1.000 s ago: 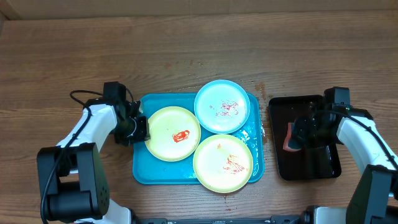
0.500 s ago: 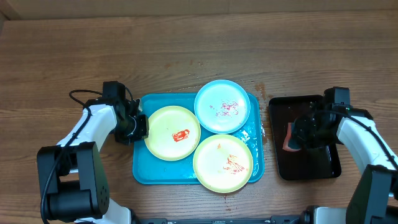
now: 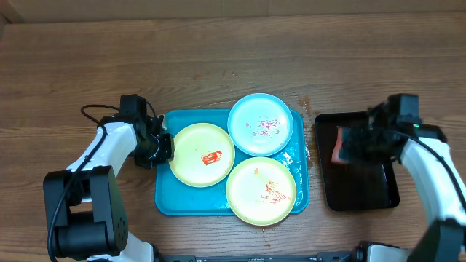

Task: Clean dirty plates on tray and stack at the side
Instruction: 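Carry the sponge with the right gripper onto the left yellow plate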

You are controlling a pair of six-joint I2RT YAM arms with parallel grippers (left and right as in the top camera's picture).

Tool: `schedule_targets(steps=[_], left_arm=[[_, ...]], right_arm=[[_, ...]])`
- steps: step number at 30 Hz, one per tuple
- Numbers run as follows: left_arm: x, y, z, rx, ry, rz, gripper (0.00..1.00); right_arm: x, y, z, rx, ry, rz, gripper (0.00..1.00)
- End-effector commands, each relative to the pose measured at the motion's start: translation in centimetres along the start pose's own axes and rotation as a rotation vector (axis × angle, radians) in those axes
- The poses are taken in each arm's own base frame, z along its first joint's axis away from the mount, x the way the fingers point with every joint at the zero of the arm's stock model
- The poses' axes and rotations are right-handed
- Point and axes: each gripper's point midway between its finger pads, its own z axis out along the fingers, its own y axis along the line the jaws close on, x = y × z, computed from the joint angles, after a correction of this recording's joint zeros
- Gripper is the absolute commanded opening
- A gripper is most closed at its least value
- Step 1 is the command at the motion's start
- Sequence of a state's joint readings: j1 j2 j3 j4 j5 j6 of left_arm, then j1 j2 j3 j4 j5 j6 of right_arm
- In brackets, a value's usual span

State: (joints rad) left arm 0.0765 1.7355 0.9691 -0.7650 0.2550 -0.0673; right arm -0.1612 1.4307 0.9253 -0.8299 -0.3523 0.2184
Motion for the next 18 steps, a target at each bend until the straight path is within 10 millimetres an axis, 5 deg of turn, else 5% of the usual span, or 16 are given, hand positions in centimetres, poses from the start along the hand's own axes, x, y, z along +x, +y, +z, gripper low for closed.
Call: schedule_targets(steps=[1, 8, 18], left_arm=[[0.2, 0.0, 0.4, 0.008, 0.01, -0.004, 0.04], [0.2, 0.0, 0.4, 0.008, 0.01, -0.004, 0.04], [0.2, -0.8, 0.4, 0.054, 0.009, 0.014, 0.04]], right_arm=[[-2.0, 4.2, -4.3, -0.131, -0.136, -0.134, 0.04], [1.8, 9.0, -4.4, -0.26, -0.042, -0.258, 0.04], [9.2, 21.5, -0.3, -0.393, 0.162, -0.438, 0.04]])
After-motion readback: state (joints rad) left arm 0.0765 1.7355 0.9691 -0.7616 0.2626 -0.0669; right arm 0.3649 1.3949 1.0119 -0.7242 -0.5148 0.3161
